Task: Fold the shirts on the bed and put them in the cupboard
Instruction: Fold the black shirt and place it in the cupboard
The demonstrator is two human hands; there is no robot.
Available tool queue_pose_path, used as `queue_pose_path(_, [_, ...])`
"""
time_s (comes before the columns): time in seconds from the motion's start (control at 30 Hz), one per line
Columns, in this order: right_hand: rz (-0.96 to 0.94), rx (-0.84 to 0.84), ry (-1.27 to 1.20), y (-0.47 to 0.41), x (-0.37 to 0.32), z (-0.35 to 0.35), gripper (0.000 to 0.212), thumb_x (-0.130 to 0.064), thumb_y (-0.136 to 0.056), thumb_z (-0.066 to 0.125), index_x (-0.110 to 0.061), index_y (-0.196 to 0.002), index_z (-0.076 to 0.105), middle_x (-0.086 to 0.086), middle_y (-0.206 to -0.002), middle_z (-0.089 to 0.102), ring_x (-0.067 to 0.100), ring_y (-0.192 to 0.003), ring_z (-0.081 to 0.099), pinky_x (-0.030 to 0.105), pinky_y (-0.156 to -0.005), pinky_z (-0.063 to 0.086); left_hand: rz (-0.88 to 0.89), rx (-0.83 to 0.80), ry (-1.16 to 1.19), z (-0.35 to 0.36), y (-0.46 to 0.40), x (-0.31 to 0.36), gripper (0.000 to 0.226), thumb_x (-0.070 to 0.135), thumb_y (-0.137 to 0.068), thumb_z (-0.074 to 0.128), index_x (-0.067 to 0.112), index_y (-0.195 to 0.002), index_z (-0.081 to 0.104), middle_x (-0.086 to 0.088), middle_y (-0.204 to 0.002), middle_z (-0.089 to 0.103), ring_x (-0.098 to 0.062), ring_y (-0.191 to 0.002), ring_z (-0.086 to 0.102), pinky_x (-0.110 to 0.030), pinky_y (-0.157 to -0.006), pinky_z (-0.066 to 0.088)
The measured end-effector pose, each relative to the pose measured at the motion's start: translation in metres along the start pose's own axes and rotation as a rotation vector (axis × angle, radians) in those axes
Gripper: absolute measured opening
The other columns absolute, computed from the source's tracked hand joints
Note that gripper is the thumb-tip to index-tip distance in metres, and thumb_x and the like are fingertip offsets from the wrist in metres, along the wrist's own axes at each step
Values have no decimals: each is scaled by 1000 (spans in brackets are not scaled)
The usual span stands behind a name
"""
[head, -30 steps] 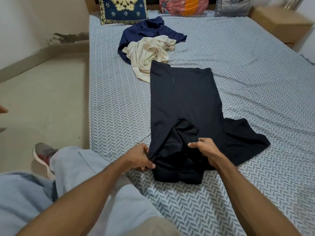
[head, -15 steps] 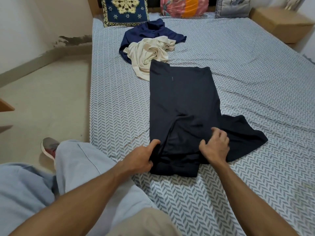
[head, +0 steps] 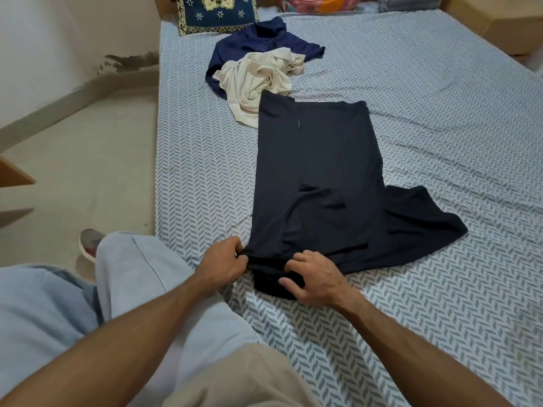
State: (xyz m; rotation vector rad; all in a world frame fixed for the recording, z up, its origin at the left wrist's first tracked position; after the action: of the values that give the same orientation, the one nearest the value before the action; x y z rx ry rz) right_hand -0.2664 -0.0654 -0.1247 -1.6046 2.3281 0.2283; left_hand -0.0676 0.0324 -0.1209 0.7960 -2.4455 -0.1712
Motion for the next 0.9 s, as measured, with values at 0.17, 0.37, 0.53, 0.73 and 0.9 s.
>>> queue_pose_path(0.17, [64, 40, -1, -8, 3, -10, 12, -34, -87, 55, -24, -94, 57, -5, -82, 63, 21, -72, 62, 37, -55, 50, 72, -87, -175, 7, 7, 4, 17, 30, -85, 59, 20, -91, 46, 1, -80, 60, -23, -77, 57, -34, -66, 44])
queue_pose_path(0.37, [104, 163, 206, -17, 9, -2, 28, -20, -79, 66, -18, -107, 64, 0, -93, 61, 24, -81, 56, 36, -59, 48, 252, -80, -229, 8, 11, 18, 33, 15, -83, 55, 20, -110, 38, -10, -95, 66, -35, -85, 63, -47, -69, 54])
queue_pose_path(0.53, [43, 175, 160, -16, 8, 3, 11, -20, -78, 55, -19, -86, 62, -4, -77, 56, 19, -70, 50, 33, -62, 41, 227, -121, -281, 4, 14, 22, 49, 14, -79, 54, 24, -124, 36, -6, -92, 65, -31, -83, 61, -42, -67, 53])
queue_pose_path(0.73, [45, 136, 65, -11, 13, -3, 20, -37, -83, 56, -22, -94, 66, -8, -85, 60, 16, -80, 54, 32, -72, 44, 177, -204, -312, 9, 14, 21, 39, 36, -73, 54, 25, -109, 40, 0, -82, 62, -25, -76, 59, -41, -68, 55])
queue_pose_path(0.9, [473, 527, -13, 15, 87, -52, 23, -35, -86, 66, -19, -103, 70, 1, -102, 67, 24, -94, 58, 40, -83, 48, 401, 89, -304, -3, -3, 46, 47, 53, -72, 47, 19, -101, 62, -1, -92, 60, -24, -92, 53, -39, -81, 49])
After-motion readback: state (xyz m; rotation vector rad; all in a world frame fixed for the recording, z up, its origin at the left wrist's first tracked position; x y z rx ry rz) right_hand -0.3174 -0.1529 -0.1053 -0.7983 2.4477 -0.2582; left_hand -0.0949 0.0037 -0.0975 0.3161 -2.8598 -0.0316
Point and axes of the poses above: each hand's wrist, its own y-axis away from the middle knuckle, its own z-axis out of the palm, x = y × z, the point moved 5 cm from there along -y, towards the middle knuckle
